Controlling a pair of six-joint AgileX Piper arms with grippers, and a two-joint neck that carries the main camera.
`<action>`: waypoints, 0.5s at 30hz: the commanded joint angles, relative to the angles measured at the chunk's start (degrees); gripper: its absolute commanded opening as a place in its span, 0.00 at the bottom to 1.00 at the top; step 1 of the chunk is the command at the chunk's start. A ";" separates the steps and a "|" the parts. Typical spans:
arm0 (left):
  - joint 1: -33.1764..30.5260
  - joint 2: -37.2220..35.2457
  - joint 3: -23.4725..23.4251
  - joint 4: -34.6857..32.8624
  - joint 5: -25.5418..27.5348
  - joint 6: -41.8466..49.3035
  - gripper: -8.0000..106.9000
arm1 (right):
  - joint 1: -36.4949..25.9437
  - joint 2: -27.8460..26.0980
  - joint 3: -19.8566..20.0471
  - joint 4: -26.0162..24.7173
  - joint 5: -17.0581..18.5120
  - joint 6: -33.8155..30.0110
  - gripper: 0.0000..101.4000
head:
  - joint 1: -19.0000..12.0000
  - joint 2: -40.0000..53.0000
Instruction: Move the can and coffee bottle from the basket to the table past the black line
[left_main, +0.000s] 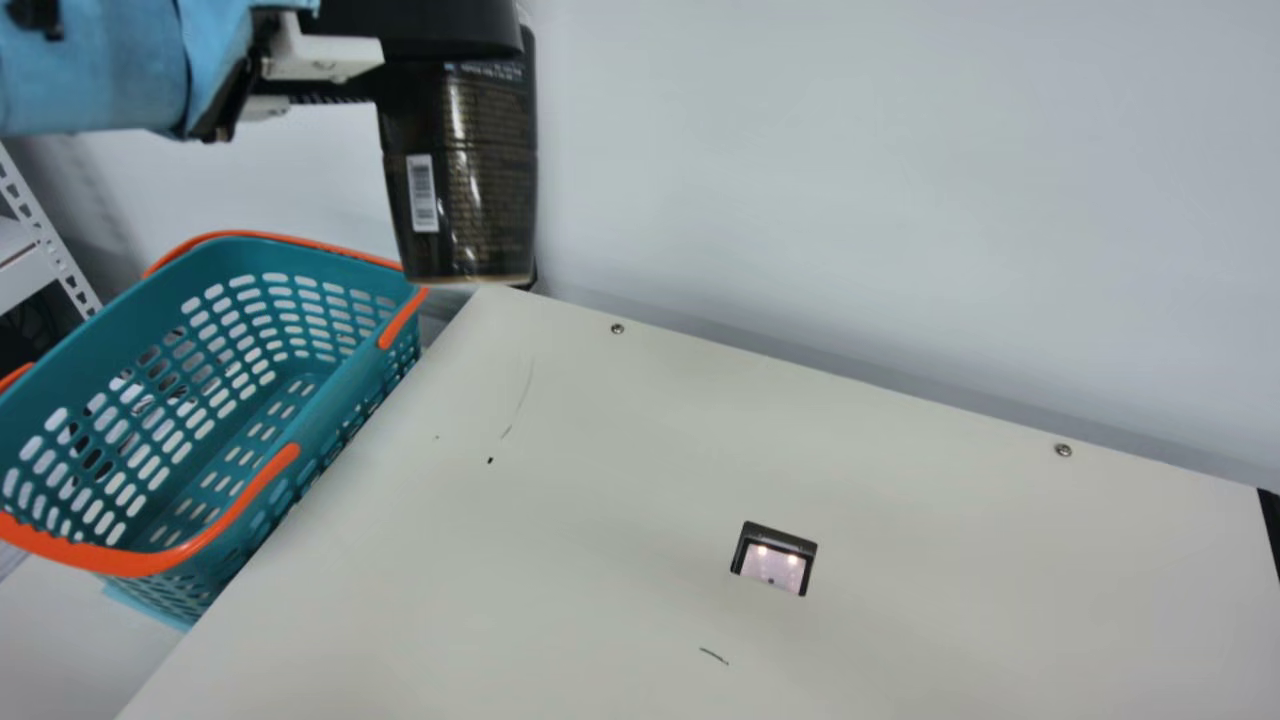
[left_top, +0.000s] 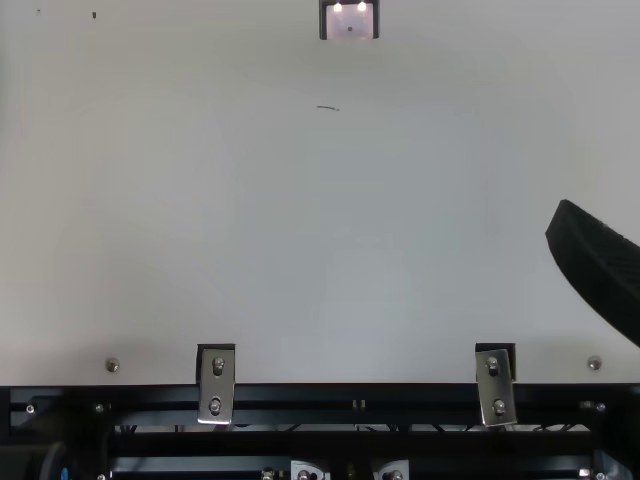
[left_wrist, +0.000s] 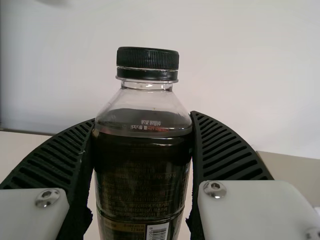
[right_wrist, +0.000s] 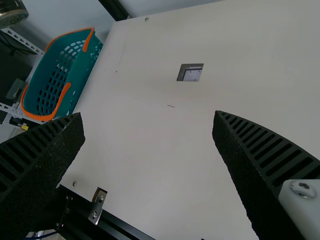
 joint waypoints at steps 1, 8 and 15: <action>-1.98 -0.42 0.15 1.03 0.17 -2.75 0.16 | 0.00 0.00 0.00 0.00 0.00 0.00 1.00 | -0.18 -1.66; -6.86 -1.81 0.26 4.29 0.20 -8.69 0.16 | 0.00 0.00 0.00 0.00 0.00 0.00 1.00 | -0.72 -8.09; -10.77 -2.59 0.60 7.29 -0.51 -13.13 0.16 | 0.00 0.00 0.00 0.00 0.00 0.00 1.00 | -0.57 -14.67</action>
